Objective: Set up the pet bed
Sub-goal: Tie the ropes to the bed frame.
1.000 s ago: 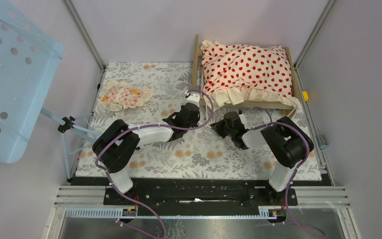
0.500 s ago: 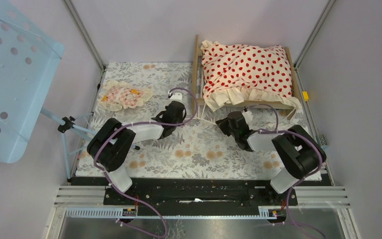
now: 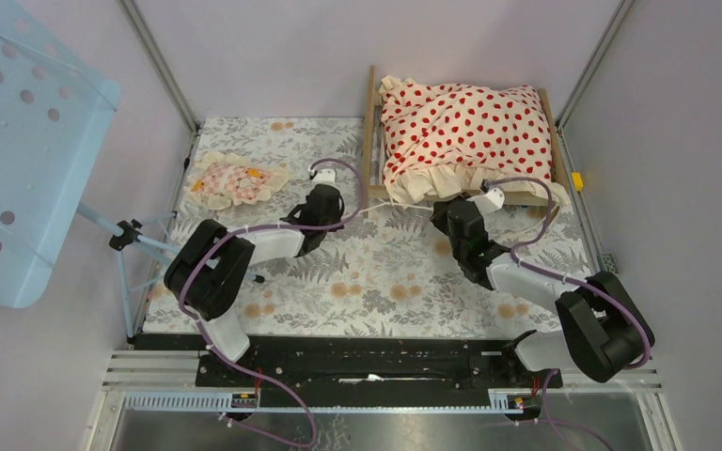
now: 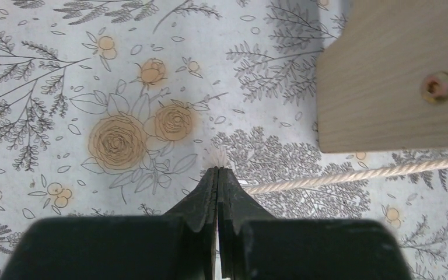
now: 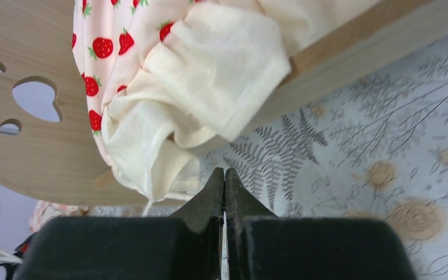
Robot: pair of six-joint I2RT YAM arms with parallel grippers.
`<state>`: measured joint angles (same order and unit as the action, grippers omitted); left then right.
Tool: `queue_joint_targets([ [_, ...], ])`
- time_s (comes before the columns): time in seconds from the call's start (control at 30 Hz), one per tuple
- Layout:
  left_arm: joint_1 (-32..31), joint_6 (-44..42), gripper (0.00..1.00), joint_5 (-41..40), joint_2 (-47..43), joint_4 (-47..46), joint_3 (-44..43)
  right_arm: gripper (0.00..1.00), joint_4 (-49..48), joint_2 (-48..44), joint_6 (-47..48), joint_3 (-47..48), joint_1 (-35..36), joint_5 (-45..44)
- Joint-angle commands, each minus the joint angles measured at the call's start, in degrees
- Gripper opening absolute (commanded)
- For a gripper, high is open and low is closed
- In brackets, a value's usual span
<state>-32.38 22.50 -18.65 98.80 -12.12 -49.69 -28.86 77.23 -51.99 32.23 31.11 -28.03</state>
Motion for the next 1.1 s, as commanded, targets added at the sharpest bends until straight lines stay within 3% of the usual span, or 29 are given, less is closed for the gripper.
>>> queue_joint_targets([
  [0.0,2.61,2.65,0.0,0.54,0.39,-1.2,-2.48,0.0,-0.31,-0.98,10.25,3.42,-1.99,-5.37],
  [0.4,7.58,5.12,0.0,-0.32,-1.42,0.63,-1.77,0.0,-2.04,-2.45,14.62,4.24,-5.64,-1.17],
  [0.63,6.34,3.85,0.0,7.83,-1.43,0.65,-1.01,0.0,0.04,-4.33,16.03,3.16,-5.8,4.73],
  [0.7,4.5,4.27,0.05,7.96,-2.19,0.59,0.12,0.0,1.22,-4.89,15.45,2.16,-5.71,7.7],
  [0.73,2.99,4.3,0.11,8.01,-2.61,0.64,0.57,0.04,1.79,-5.15,14.99,1.54,-5.71,9.4],
  [0.83,-0.7,4.42,0.32,5.64,-4.82,2.67,1.89,0.3,5.7,-7.37,14.91,-0.06,-5.73,11.7],
  [0.97,-1.81,5.85,0.42,3.49,-12.23,4.42,5.06,0.54,15.55,-14.97,19.67,0.03,-5.72,6.2],
  [1.07,-1.81,5.51,0.61,0.64,-18.07,8.39,4.69,0.69,23.84,-19.8,25.14,3.8,-5.8,0.18],
])
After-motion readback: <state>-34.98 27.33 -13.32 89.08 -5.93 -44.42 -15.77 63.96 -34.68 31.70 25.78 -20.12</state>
